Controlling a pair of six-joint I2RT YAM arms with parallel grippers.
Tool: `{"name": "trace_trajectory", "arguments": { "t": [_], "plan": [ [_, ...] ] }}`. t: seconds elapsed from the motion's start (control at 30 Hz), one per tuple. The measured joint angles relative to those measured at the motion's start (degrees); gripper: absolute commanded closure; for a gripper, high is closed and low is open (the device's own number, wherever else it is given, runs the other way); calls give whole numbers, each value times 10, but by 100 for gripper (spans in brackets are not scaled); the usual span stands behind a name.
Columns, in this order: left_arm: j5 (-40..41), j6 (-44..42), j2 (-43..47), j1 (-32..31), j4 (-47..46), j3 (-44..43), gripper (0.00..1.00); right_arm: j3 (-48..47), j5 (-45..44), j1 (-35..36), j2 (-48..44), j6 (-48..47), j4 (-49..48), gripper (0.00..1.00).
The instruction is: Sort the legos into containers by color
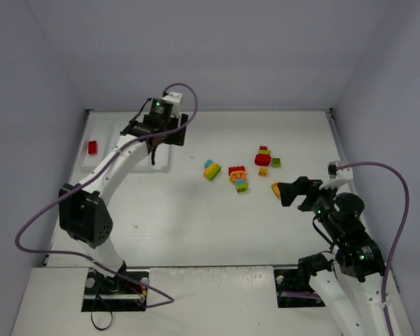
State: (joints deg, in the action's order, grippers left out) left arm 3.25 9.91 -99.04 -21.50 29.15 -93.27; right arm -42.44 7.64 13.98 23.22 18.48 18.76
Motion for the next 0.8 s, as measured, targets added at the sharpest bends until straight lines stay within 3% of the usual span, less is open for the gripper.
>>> {"name": "trace_trajectory", "arguments": {
  "t": [0.13, 0.2, 0.27, 0.37, 0.5, 0.8],
  "plan": [
    [-24, 13, 68, -95, -5, 69, 33, -5, -24, 0, 40, 12, 6, 0],
    [-42, 22, 95, -112, -2, 102, 32, -13, -32, 0, 71, 20, 8, 0],
    [-49, 30, 127, -108, -2, 137, 29, -20, -47, 0, 111, 33, 8, 0],
    [-43, 37, 176, -94, -4, 181, 25, -28, -73, 0, 183, 57, 8, 16],
    [-12, 35, 241, -88, -5, 208, 24, -38, -108, 0, 303, 86, -5, 20],
    [70, 8, 321, -88, -29, 266, 24, -36, -130, -1, 539, 99, -74, 17]
  ]
}}
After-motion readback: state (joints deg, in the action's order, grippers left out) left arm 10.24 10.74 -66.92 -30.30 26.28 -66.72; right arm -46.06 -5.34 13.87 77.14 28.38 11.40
